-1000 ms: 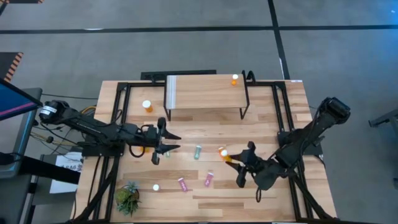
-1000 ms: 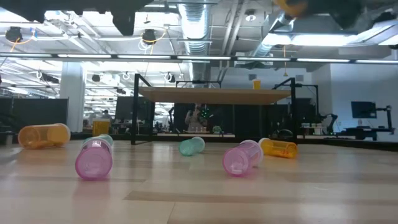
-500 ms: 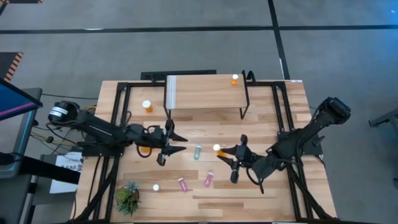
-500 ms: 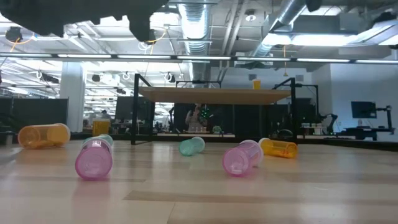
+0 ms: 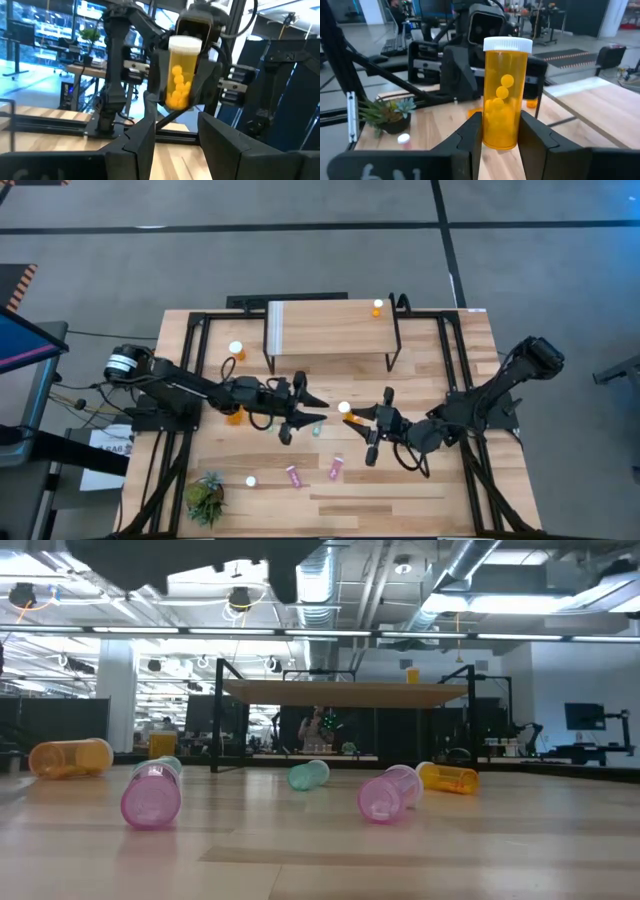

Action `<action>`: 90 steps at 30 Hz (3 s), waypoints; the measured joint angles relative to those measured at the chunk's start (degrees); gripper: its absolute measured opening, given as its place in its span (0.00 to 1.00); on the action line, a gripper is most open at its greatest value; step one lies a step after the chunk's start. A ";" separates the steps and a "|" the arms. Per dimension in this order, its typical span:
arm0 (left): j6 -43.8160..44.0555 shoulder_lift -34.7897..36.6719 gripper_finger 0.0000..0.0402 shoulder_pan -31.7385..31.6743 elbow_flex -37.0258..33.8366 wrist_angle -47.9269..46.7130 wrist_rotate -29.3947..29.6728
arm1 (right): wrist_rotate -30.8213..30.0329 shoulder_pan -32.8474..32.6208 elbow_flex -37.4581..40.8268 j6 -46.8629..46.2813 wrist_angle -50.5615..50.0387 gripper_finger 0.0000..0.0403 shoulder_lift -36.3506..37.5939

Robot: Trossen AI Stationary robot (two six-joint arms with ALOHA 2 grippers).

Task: Pick and place medicine bottles onto shelf by color
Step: Put the bottom small orange pill bottle on the shelf aligned with the other small orange pill bottle

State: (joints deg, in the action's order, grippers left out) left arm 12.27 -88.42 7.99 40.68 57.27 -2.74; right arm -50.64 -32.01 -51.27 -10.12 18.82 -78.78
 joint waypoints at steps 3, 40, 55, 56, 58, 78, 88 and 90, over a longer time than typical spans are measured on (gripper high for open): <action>-0.22 -0.90 0.34 0.22 1.96 -1.46 0.00 | 0.98 0.02 0.00 0.32 0.78 0.30 0.02; -6.23 -0.47 0.62 3.96 2.26 0.13 7.65 | 2.57 2.35 -0.11 4.12 14.91 0.30 -7.08; -7.30 -0.47 0.62 4.00 2.24 -0.41 7.50 | 2.98 3.52 -0.33 4.40 17.82 0.30 -9.44; -7.32 -0.47 0.62 4.00 2.24 -0.42 7.15 | 2.98 3.54 -0.33 4.40 17.58 0.30 -9.46; -7.30 -0.47 0.62 4.00 2.24 -0.44 6.60 | 3.00 3.55 -0.33 4.16 17.53 0.30 -9.49; -7.17 -0.47 0.29 4.00 2.24 -0.34 6.56 | 4.41 4.04 -0.33 3.97 17.34 0.30 -9.49; -7.39 -0.47 0.21 4.00 2.24 -0.36 6.54 | 4.45 4.04 -0.33 4.00 16.91 0.30 -9.49; -7.38 -0.47 0.20 4.00 2.22 -0.43 6.54 | 4.45 4.04 -0.33 3.98 16.75 0.30 -9.49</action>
State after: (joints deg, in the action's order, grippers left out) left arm 4.90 -88.88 11.99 42.89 56.84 3.79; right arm -46.19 -27.97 -51.59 -6.14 35.57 -88.27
